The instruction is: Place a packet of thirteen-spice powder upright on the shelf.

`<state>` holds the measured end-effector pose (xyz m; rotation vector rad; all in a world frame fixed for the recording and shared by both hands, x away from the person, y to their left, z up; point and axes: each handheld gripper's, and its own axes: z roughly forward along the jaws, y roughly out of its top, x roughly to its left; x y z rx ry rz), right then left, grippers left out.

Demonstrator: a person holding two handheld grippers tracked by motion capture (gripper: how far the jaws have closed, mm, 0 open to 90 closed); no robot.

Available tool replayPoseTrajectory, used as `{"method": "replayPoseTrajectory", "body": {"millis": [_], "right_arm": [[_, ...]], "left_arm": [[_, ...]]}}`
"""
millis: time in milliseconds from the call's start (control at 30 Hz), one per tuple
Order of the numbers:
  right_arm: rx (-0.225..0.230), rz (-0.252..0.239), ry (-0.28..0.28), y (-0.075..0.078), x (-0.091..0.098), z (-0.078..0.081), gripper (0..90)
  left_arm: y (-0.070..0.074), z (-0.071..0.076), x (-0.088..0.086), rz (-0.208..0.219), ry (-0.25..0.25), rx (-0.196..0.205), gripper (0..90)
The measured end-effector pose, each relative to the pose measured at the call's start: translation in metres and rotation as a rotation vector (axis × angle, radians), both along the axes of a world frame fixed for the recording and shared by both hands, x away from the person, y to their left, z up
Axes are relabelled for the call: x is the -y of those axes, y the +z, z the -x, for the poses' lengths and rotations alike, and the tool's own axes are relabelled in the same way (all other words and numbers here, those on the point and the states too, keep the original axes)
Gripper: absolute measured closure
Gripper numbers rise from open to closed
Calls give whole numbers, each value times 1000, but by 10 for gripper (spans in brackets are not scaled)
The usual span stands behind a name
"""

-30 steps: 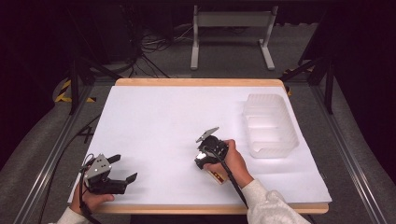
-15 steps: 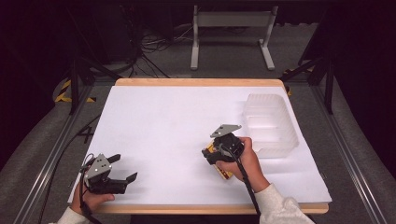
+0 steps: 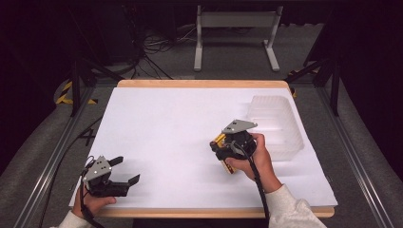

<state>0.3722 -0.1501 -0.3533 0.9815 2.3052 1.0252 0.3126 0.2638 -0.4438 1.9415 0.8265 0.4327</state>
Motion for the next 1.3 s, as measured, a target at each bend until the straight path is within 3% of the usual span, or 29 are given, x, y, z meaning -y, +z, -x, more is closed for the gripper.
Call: {"method": "replayPoseTrajectory", "body": {"millis": [167,333,733,1067,1300], "right_arm": [[23,-37,-4,8,3,-2,327],[68,-35,-33,16,7,-5,327],[111,-54,-75,23,18,-20,328],[188,-67,-158,36,37,-33,329],[206,-89,-233,37,55,-43,329]], "left_arm": [[0,0,0,2,4,2,79],[0,0,-1,-4,1,5,78],[0,0,1,-1,-6,1,79],[0,1,0,4,-10,4,78],[1,1,0,-4,-12,6,78]]}}
